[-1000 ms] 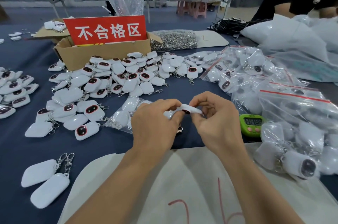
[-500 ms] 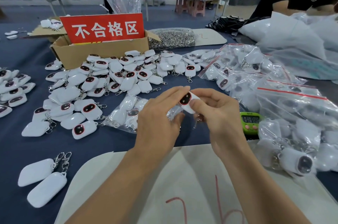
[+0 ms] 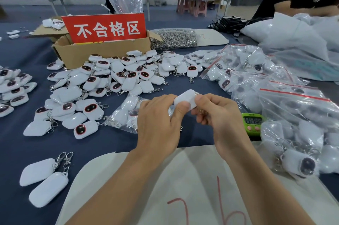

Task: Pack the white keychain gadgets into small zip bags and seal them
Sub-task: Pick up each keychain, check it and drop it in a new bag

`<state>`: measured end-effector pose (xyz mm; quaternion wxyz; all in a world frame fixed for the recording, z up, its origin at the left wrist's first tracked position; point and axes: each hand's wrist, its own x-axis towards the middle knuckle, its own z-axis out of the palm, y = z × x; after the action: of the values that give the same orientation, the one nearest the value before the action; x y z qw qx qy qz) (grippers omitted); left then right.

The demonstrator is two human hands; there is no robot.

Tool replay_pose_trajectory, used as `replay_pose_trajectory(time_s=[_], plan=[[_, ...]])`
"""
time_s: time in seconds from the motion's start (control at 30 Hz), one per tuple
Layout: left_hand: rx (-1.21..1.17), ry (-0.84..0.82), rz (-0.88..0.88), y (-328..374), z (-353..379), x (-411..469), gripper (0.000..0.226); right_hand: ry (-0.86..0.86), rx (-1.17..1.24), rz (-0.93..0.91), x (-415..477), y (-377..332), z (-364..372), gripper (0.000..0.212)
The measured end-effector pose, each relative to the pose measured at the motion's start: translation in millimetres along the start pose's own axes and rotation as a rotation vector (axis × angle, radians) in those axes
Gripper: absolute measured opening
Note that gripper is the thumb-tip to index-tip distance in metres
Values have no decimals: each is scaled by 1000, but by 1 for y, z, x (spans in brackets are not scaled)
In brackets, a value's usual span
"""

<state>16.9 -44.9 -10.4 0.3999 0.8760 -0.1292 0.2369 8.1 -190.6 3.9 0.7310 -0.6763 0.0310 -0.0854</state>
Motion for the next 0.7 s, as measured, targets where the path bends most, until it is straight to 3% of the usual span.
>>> replay_pose_trajectory(time_s=[0.17, 0.33, 0.47, 0.6, 0.7], plan=[[97, 143, -176, -1, -4, 1, 29, 134, -78, 14, 4, 7, 2, 40], [406, -133, -255, -14, -22, 20, 46, 263, -228, 49, 8, 14, -3, 39], [603, -389, -170, -24, -32, 25, 52, 285, -451, 64, 8, 19, -1, 41], [571, -363, -192, -22, -31, 26, 29, 224, -578, 72, 6, 19, 3, 43], [437, -343, -231, -21, -33, 28, 26, 161, -614, 63, 2, 18, 9, 42]])
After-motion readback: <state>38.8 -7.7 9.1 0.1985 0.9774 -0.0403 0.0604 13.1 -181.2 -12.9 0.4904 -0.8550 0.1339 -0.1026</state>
